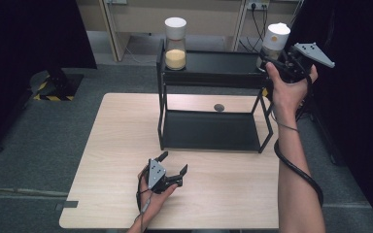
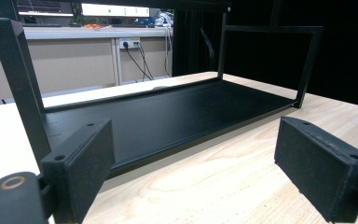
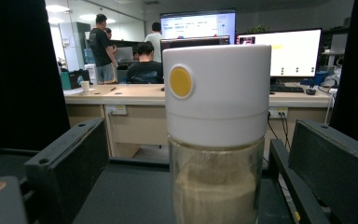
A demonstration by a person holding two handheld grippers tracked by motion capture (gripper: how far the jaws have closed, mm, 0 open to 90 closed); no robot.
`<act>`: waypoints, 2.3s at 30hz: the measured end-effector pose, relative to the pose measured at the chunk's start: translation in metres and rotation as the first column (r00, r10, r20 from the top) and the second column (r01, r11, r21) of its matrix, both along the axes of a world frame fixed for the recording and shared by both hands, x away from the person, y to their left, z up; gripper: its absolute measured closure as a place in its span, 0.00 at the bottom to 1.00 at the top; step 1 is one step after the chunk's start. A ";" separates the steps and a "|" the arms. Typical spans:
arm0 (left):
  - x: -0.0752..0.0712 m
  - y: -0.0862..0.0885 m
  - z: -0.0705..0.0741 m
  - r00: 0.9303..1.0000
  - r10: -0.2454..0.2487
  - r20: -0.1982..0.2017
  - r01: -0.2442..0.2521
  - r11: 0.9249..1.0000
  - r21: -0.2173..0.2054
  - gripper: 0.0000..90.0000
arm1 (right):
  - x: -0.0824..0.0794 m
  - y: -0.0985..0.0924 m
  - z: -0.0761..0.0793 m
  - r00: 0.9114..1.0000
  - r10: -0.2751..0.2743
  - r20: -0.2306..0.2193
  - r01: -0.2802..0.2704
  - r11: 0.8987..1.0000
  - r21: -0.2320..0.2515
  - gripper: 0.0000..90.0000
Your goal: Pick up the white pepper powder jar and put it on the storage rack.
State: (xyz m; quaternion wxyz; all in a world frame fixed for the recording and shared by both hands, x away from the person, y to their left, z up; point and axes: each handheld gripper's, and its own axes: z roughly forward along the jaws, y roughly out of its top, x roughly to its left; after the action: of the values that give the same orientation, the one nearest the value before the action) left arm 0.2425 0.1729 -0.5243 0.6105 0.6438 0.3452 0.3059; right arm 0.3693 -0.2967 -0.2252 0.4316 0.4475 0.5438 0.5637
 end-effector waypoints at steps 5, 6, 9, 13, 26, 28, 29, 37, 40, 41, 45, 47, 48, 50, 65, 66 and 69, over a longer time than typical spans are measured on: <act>0.000 0.000 0.000 1.000 0.002 0.001 -0.002 1.000 -0.001 0.13 | -0.008 0.000 -0.006 1.000 0.015 -0.002 -0.015 1.000 0.008 0.05; 0.000 0.000 0.000 1.000 0.002 0.001 -0.002 1.000 -0.001 0.13 | -0.009 0.000 -0.007 1.000 0.017 -0.001 -0.017 1.000 0.008 0.05; 0.000 0.000 0.000 1.000 0.002 0.001 -0.002 1.000 -0.001 0.13 | -0.013 -0.001 -0.010 1.000 0.024 0.001 -0.024 1.000 0.006 0.05; 0.000 0.000 0.000 1.000 0.003 -0.002 -0.003 1.000 -0.001 0.13 | -0.018 -0.001 -0.013 1.000 0.029 0.007 -0.029 1.000 0.003 0.05; 0.000 -0.001 0.000 1.000 0.005 -0.002 -0.005 1.000 0.000 0.13 | -0.028 -0.004 -0.023 0.999 0.050 0.009 -0.050 0.999 0.001 0.05; 0.000 -0.001 0.000 1.000 0.005 -0.002 -0.005 1.000 0.000 0.13 | -0.030 -0.004 -0.026 0.999 0.052 0.007 -0.052 0.999 0.002 0.05; 0.000 -0.001 0.000 1.000 0.005 -0.002 -0.005 1.000 0.000 0.13 | -0.030 -0.005 -0.027 0.999 0.053 0.008 -0.053 0.999 0.000 0.05; 0.000 -0.001 0.001 1.000 0.004 -0.004 -0.004 1.000 0.003 0.13 | -0.037 -0.008 -0.039 0.998 0.063 -0.003 -0.063 0.998 0.003 0.05; 0.000 -0.001 0.000 1.000 0.005 -0.002 -0.005 1.000 0.001 0.13 | -0.039 -0.009 -0.044 0.998 0.067 -0.007 -0.067 0.998 0.000 0.05; 0.000 -0.001 0.000 1.000 0.004 -0.001 -0.004 1.000 0.000 0.13 | -0.039 -0.009 -0.046 0.998 0.069 -0.010 -0.069 0.998 0.001 0.05; 0.000 -0.001 0.001 1.000 0.003 -0.004 -0.003 1.000 0.001 0.13 | -0.044 -0.009 -0.054 0.997 0.074 -0.010 -0.074 0.997 -0.008 0.05; 0.000 -0.001 0.001 1.000 0.003 -0.003 -0.003 1.000 0.003 0.13 | -0.046 -0.008 -0.057 0.997 0.075 -0.010 -0.075 0.997 -0.011 0.05; 0.000 -0.001 0.001 1.000 0.004 -0.003 -0.004 1.000 0.003 0.13 | -0.047 -0.009 -0.058 0.997 0.078 -0.012 -0.078 0.997 -0.011 0.05; 0.000 -0.001 0.001 1.000 0.004 -0.003 -0.004 1.000 0.002 0.13 | -0.048 -0.009 -0.060 0.997 0.081 -0.011 -0.081 0.997 -0.014 0.05; 0.000 -0.001 0.000 1.000 0.006 -0.002 -0.006 1.000 0.000 0.13 | -0.055 -0.008 -0.083 0.994 0.102 -0.039 -0.103 0.995 -0.017 0.05; -0.001 -0.001 0.000 1.000 0.006 -0.002 -0.006 1.000 0.000 0.13 | -0.055 -0.008 -0.084 0.994 0.103 -0.040 -0.104 0.994 -0.016 0.05; -0.001 -0.001 0.000 1.000 0.006 -0.001 -0.006 1.000 0.000 0.13 | -0.057 -0.008 -0.088 0.993 0.106 -0.043 -0.107 0.994 -0.014 0.05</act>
State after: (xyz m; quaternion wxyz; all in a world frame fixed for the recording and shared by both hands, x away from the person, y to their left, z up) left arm 0.2419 0.1723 -0.5241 0.6093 0.6430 0.3477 0.3073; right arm 0.3128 -0.3049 -0.3134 0.3931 0.4259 0.5806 0.5719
